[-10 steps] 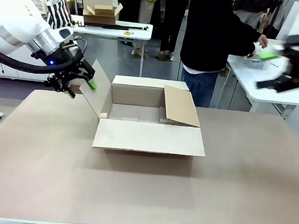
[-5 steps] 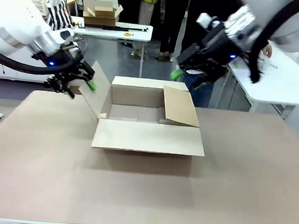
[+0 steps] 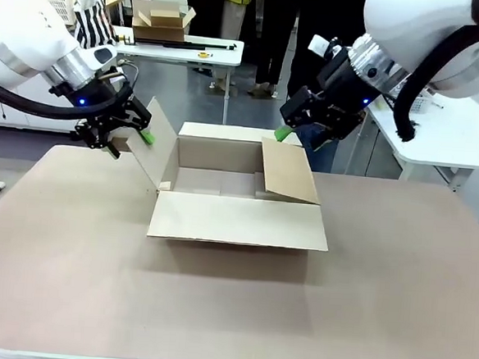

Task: Pack the gift set into the box.
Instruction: Place both hands on the side flaps of the Package Box and spread them outward.

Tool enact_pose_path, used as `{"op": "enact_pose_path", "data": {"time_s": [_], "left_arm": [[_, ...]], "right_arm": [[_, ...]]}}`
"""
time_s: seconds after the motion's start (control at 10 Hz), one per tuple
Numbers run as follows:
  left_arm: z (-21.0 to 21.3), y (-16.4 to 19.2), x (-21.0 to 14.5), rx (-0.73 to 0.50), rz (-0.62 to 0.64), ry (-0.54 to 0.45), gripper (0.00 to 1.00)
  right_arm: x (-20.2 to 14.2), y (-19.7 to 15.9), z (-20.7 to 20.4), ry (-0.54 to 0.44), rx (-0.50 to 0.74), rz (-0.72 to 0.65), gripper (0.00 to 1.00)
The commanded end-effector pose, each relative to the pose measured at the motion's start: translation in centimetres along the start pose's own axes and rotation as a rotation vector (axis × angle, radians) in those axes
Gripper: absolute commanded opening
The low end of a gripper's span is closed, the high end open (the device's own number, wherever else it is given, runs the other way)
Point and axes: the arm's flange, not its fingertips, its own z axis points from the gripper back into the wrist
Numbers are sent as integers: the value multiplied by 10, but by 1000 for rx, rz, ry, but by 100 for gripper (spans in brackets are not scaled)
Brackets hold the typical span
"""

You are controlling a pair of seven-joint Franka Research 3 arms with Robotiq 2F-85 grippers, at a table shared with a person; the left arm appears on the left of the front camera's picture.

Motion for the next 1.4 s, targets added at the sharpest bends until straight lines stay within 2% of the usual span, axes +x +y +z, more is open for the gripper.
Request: {"op": "enact_pose_path", "data": {"time_s": [0.0, 0.1, 0.2, 0.5, 0.8, 1.3], "left_arm": [[2, -1, -1, 21, 13, -3, 100], [2, -1, -1, 21, 13, -3, 100], [2, -1, -1, 21, 13, -3, 100], [2, -1, -1, 21, 13, -3, 100], [2, -1, -1, 21, 13, -3, 100], [2, -1, -1, 21, 13, -3, 100]], "right_arm": [[26, 37, -34, -11, -258, -92, 100], [47, 57, -59, 22, -343, -51, 100], [60, 66, -77, 47, -425, -85, 100], [75, 73, -132, 75, -633, -137, 100], [87, 66, -177, 109, -670, -126, 100], [91, 42, -199, 117, -805, -143, 100]]}}
